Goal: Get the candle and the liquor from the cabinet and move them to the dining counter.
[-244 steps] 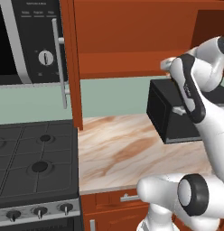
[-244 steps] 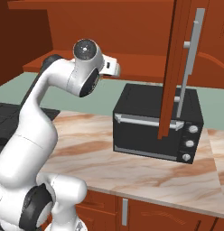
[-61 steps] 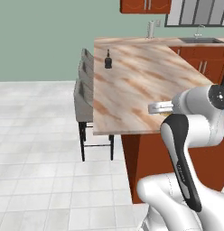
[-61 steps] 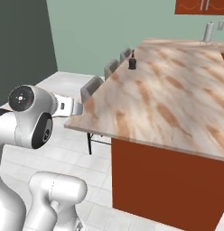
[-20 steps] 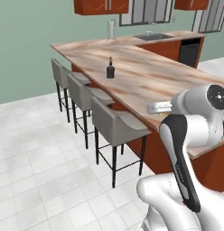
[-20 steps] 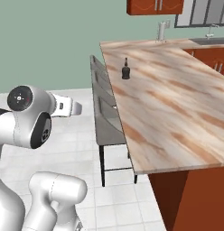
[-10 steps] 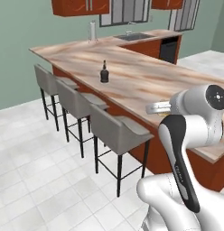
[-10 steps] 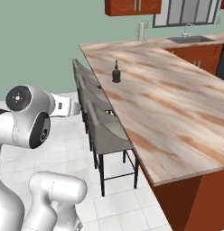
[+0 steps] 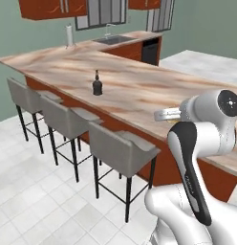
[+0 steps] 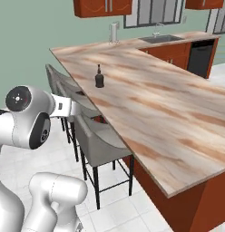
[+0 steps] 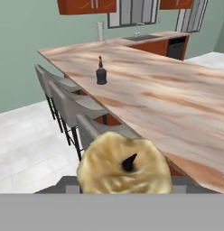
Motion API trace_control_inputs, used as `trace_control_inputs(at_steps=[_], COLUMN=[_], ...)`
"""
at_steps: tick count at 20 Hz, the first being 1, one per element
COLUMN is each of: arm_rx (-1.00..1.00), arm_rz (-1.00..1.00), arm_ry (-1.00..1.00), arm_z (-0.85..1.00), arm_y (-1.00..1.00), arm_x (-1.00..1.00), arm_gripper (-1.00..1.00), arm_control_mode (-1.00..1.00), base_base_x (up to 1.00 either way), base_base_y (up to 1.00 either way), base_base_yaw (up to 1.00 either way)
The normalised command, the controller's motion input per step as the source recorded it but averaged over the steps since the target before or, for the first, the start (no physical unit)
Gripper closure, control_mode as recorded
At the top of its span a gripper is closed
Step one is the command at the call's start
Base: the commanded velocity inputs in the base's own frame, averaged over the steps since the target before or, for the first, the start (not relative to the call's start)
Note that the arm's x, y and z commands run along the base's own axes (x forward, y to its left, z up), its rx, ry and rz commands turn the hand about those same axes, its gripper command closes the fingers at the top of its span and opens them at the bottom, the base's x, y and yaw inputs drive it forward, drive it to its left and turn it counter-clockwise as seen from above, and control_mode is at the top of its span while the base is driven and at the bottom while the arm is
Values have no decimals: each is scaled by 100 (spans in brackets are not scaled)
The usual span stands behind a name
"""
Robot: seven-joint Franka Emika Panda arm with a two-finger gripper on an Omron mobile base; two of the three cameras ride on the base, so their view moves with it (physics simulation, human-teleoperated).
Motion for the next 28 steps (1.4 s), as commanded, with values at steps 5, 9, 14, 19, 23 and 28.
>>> trace_control_inputs(at_steps=[5,9,14,19,23,28], arm_rx=[0,0,0,0,0,0], arm_rz=[0,0,0,0,0,0], arm_ry=[0,0,0,0,0,0], arm_z=[0,0,0,0,0,0], arm_y=[0,0,0,0,0,0], arm_x=[0,0,0,0,0,0], arm_gripper=[100,100,100,100,100,100], arm_control_mode=[100,100,100,100,100,100], base_base_x=[43,35,4,-8,-22,-28], base_base_y=[54,49,47,55,61,66], base_base_yaw=[-41,-49,-55,-43,-33,-24])
